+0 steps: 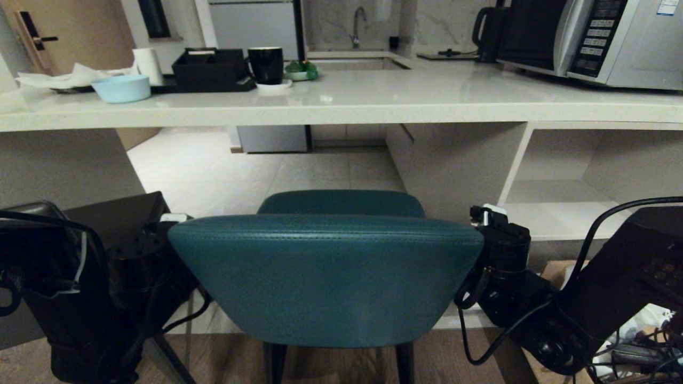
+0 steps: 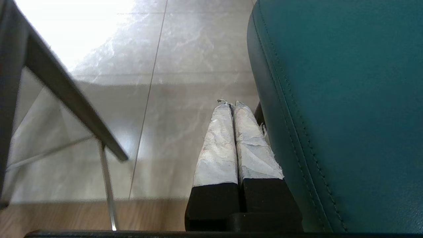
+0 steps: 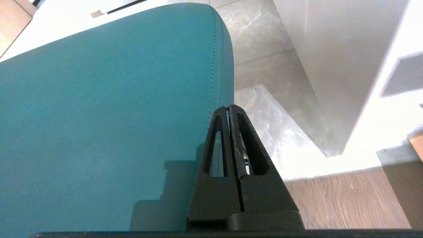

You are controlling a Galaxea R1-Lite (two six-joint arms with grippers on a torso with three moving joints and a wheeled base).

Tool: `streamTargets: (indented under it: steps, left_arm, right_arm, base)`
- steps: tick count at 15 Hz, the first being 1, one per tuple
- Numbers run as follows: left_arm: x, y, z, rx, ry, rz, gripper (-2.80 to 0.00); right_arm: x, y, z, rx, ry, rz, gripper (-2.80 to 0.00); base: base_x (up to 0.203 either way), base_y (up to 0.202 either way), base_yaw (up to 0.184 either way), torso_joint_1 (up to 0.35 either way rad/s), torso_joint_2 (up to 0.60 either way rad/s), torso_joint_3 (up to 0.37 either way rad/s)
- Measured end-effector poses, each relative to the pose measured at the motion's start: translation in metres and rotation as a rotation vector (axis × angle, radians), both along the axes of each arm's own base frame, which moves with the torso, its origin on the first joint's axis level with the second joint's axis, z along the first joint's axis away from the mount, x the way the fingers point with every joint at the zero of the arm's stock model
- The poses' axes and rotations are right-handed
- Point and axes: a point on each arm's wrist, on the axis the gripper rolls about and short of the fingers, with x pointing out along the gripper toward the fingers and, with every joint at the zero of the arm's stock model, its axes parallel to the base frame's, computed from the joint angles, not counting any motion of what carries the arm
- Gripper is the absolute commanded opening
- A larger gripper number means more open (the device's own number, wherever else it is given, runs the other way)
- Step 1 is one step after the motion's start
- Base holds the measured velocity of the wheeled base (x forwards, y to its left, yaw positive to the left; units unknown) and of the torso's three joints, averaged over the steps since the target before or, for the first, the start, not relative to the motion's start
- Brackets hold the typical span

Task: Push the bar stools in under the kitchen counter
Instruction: Pull the blue chair out from under the dining table

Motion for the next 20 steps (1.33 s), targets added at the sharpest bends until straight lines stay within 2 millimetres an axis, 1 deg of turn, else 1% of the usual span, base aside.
streamTargets:
  steps: [4, 10, 11, 13, 15, 17, 19, 20]
  left_arm:
    - [-0.004, -0.001, 0.0, 0.001, 0.005, 0.0, -2.8]
    - [-0.009, -0.013, 0.0, 0.004, 0.009, -0.028, -2.8]
    - [-0.009, -0.013, -0.001, 0.006, 0.012, -0.024, -2.8]
    - [-0.011, -0.013, -0.001, 0.012, 0.018, -0.014, -2.8]
    - [-0.011, -0.014, 0.0, 0.009, 0.013, -0.017, -2.8]
    - [-0.01, -0.01, 0.002, 0.001, 0.007, -0.011, -2.8]
    - [-0.003, 0.002, 0.01, -0.011, -0.032, 0.031, -2.8]
    - [0.003, 0.012, 0.015, -0.016, -0.059, 0.068, -2.8]
  right_arm:
    - [-0.005, -0.003, 0.001, -0.003, 0.006, -0.002, -2.8]
    - [-0.005, -0.008, 0.01, -0.028, -0.024, -0.013, -2.8]
    - [-0.005, -0.008, 0.011, -0.028, -0.024, -0.014, -2.8]
    - [-0.006, -0.01, 0.012, -0.033, -0.019, -0.02, -2.8]
    - [-0.003, -0.021, 0.014, -0.038, -0.009, -0.052, -2.8]
    - [0.003, -0.039, 0.019, -0.038, -0.01, -0.108, -2.8]
    - [0.01, -0.063, 0.024, -0.033, -0.019, -0.183, -2.8]
    - [0.013, -0.076, 0.026, -0.031, -0.025, -0.224, -2.8]
  base:
    - [-0.194, 0.0, -0.001, 0.003, 0.0, 0.001]
    - [-0.192, 0.0, -0.002, 0.003, 0.0, 0.003]
    - [-0.167, 0.0, -0.001, -0.002, 0.0, 0.002]
    - [-0.041, 0.0, 0.0, -0.005, 0.0, 0.007]
    - [0.0, 0.0, 0.0, 0.0, 0.0, 0.0]
    - [0.0, 0.0, 0.0, 0.0, 0.0, 0.0]
    - [0.0, 0.0, 0.0, 0.0, 0.0, 0.0]
    - [0.0, 0.0, 0.0, 0.0, 0.0, 0.0]
